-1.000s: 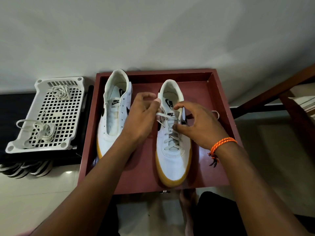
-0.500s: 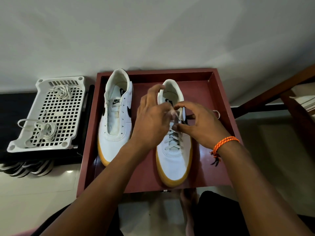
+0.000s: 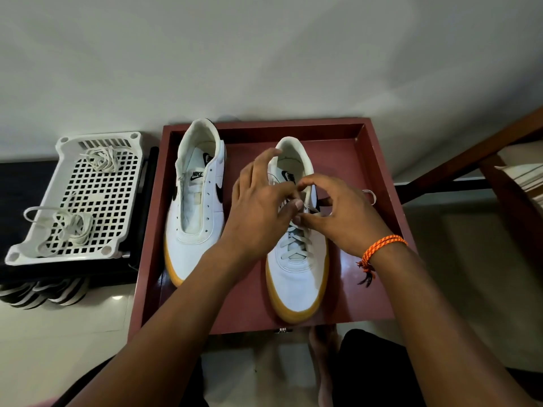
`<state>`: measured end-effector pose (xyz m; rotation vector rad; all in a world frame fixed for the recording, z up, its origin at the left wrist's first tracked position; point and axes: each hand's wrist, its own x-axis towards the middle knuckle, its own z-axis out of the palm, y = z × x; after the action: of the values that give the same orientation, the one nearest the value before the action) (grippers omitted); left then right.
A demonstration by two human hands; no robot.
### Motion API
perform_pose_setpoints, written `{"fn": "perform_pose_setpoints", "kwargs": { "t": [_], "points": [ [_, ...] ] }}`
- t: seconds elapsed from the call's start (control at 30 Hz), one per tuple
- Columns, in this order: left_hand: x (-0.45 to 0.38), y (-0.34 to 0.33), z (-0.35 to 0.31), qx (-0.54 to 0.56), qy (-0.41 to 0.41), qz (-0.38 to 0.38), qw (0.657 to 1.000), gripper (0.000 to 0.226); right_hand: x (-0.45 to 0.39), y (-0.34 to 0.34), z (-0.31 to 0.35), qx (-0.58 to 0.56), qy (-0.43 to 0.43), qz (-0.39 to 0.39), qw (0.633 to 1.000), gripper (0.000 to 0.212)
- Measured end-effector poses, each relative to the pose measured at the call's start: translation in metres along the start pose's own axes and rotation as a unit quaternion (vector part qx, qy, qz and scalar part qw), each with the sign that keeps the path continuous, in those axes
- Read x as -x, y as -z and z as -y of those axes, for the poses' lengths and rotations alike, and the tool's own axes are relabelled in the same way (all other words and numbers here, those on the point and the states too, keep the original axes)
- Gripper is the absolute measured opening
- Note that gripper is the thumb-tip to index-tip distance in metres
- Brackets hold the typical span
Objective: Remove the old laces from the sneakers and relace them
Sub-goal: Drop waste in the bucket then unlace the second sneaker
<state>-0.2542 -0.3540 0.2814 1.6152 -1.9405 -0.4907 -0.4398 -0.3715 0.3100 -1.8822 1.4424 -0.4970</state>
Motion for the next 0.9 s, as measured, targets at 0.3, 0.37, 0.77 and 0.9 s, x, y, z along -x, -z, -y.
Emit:
{"fn": "perform_pose_setpoints", "kwargs": {
  "t": [0.3,0.37,0.77,0.9],
  "points": [
    [-0.017,0.023,0.017,0.13,0.072,-0.173,0.974,0.018,0.0,-0.001,-0.002,-0.002,-0.013,-0.004,1.0,0.048],
    [-0.012,0.022,0.014,0.083,0.032,-0.145,0.985,0.026,0.0,-0.001,-0.002,0.001,-0.011,-0.009,1.0,0.048],
    [-0.013,0.019,-0.004,0.232,0.081,-0.05,0.968,0.012,-0.001,0.0,-0.001,-0.003,-0.014,-0.008,1.0,0.049],
    [-0.012,0.042,-0.015,0.561,0.151,-0.097,0.808,0.021,0.0,-0.002,0.0,-0.008,-0.016,-0.008,1.0,0.045]
  ]
}}
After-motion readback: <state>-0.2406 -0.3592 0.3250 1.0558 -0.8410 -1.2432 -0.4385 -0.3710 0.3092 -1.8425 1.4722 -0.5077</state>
